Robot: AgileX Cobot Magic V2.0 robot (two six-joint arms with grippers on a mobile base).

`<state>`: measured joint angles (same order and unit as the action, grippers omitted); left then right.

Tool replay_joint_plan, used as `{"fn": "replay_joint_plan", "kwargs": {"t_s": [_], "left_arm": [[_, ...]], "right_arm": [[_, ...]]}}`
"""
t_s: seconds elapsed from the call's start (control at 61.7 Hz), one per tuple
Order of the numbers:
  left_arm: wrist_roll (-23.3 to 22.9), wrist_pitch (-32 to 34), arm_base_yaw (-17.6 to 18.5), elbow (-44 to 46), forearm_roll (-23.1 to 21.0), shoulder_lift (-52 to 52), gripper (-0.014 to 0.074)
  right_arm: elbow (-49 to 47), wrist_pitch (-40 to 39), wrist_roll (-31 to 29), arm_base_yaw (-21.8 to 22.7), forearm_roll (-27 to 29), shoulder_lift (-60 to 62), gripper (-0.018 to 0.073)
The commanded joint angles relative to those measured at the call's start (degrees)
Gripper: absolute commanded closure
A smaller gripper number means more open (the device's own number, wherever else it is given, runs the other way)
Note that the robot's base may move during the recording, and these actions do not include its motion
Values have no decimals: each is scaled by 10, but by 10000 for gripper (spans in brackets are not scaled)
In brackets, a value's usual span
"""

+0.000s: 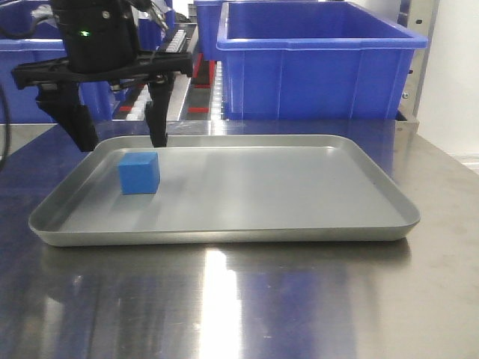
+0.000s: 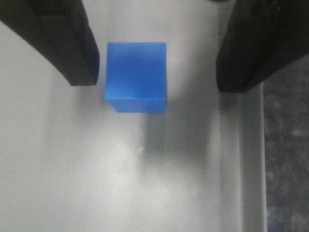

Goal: Sort and place red and blue blocks on shelf
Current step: 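Lower the left gripper onto the blue cube and close it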

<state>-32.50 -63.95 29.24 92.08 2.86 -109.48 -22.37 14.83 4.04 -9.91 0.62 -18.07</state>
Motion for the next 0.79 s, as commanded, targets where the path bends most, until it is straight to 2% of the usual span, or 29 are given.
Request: {"fn": "replay_joint_plan", "kwargs": {"t_s": [0.0,0.227,0.778], "left_arm": [[-22,-13,9,27,4,17,53],[-33,-10,27,27,4,1,53],[-60,-2,27,27,2,-20,54]], "right_arm": [[-16,-50,-4,3,-6,-2,182],[-16,-50,-4,3,-6,-2,182],[-16,-50,-4,3,-6,-2,182]]}}
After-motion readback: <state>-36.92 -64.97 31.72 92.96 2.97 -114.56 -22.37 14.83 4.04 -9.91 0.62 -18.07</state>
